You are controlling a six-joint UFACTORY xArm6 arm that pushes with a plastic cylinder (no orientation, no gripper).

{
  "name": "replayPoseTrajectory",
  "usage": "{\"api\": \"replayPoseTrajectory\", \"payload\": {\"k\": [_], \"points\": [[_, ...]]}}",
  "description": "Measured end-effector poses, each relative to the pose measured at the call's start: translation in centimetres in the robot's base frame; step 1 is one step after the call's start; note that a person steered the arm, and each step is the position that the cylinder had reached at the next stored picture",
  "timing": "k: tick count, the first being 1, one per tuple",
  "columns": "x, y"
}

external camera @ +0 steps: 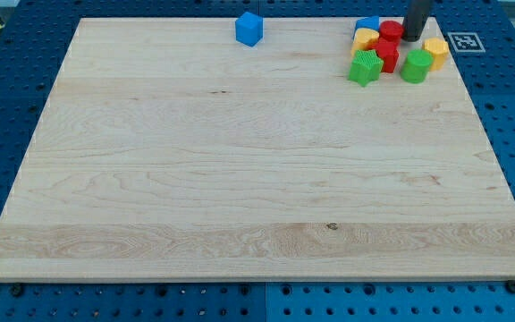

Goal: Move the blue triangle to the top center of the board

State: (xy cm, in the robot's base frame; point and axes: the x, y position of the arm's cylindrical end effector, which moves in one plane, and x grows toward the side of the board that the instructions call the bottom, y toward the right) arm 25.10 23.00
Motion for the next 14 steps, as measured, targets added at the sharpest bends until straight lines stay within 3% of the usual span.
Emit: {"api": "replayPoseTrajectory", "payload": {"k": [2,4,7,14], "points": [[0.4,-2.1],[-0.3,1.0],[-3.5,-4.1],[-3.5,-21.7]]}}
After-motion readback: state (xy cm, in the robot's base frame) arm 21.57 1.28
